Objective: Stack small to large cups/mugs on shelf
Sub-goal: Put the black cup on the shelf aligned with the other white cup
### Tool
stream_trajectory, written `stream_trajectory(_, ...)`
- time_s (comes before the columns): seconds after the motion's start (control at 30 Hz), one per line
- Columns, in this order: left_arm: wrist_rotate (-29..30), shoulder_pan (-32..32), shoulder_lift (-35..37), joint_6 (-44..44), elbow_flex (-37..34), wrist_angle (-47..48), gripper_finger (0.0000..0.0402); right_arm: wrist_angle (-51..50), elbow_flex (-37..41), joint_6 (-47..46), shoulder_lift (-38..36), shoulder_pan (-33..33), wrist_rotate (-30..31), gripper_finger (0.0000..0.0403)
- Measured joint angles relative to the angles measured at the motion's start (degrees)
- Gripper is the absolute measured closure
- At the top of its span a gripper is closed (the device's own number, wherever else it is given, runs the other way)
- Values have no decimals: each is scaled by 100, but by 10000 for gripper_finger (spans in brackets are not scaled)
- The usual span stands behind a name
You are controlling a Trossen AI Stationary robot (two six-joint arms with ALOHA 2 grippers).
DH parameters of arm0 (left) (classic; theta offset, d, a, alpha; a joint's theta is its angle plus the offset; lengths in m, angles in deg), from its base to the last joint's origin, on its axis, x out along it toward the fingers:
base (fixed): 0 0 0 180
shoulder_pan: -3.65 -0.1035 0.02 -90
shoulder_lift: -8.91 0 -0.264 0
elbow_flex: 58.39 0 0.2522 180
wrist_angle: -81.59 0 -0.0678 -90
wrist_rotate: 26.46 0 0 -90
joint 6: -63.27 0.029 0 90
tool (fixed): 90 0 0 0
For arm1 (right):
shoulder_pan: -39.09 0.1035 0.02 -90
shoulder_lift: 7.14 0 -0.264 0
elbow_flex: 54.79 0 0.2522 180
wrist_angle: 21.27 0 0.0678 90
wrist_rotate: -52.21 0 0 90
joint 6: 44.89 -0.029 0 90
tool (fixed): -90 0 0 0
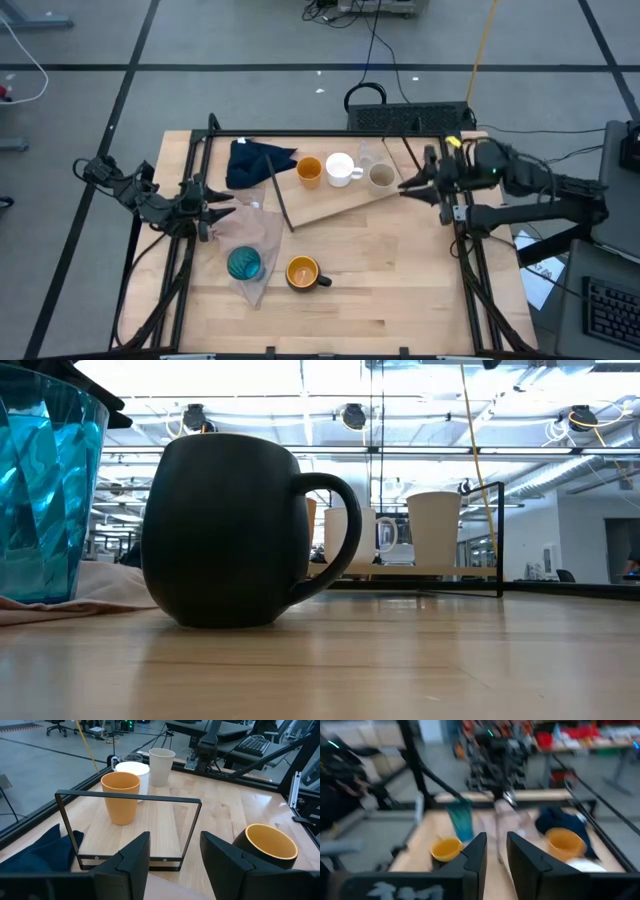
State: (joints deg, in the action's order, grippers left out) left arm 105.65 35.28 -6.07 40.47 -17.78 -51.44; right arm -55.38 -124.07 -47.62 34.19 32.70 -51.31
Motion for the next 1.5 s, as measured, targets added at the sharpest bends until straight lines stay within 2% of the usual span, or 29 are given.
stream_trajectory(0.13,0,0,0,-3,0,-2,229,2101,1118,-151,-60,452,3,337)
stream_trajectory(0.3,0,0,0,-7,0,-2,229,4917,2258,114,514,716,17,337)
stream_trajectory(0.37,1,0,0,-9,0,-2,229,5576,2413,306,875,794,-1,337)
stream_trajectory(0.43,1,0,0,-17,0,-2,229,5820,2392,495,1219,852,-4,337)
stream_trajectory(0.53,0,0,0,-31,0,-7,229,5705,2051,524,1698,872,-12,325)
stream_trajectory(0.6,2,-2,0,-33,0,-9,229,5273,1686,461,1976,880,-31,303)
stream_trajectory(0.77,2,0,0,-35,0,-9,229,3989,655,552,2716,914,-177,211)
stream_trajectory(0.9,2,0,0,-26,0,-6,229,3722,54,911,3251,926,-158,140)
stream_trajectory(1.0,2,0,0,-22,0,-2,229,3406,-378,943,3625,926,-170,111)
stream_trajectory(1.1,-2,0,0,-5,0,6,229,2741,-904,968,4047,928,-136,102)
stream_trajectory(1.27,-2,-1,0,22,0,10,229,1773,-1721,1311,4806,1127,-86,111)
stream_trajectory(1.5,-6,0,0,22,-2,91,229,246,-2681,1862,5456,1285,1044,121)
